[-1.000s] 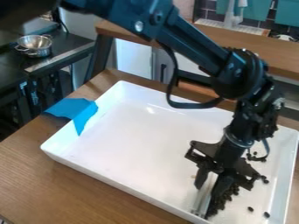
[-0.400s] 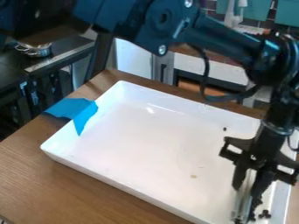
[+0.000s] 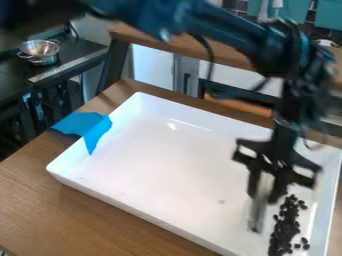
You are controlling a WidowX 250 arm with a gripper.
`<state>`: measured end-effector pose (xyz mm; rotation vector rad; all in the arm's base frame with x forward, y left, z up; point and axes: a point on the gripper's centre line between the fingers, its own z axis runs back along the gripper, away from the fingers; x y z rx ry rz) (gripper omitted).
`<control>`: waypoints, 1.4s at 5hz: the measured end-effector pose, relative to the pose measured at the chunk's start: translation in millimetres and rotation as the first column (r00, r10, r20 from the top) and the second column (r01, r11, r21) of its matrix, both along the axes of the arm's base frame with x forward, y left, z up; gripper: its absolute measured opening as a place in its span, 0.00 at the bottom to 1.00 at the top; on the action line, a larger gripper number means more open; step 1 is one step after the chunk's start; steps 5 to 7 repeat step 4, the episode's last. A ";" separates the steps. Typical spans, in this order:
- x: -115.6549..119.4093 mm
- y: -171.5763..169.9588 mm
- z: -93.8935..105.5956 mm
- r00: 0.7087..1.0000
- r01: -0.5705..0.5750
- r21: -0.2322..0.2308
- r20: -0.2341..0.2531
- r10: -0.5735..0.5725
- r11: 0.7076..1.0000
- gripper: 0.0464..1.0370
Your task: Sweep into pile
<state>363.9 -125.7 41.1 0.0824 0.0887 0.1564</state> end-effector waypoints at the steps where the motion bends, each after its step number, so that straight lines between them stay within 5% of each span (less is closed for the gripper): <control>1: 14.5 45.4 5.7 1.000 0.009 0.016 0.015 -0.009 1.000 0.28; 2: 33.9 75.9 12.6 0.998 0.037 0.023 0.056 -0.038 0.999 0.28; 4: 58.5 82.6 -23.0 0.993 0.082 0.070 0.077 -0.087 0.994 0.28; 7: 58.5 82.6 -23.0 0.993 0.082 0.070 0.077 -0.087 0.994 0.28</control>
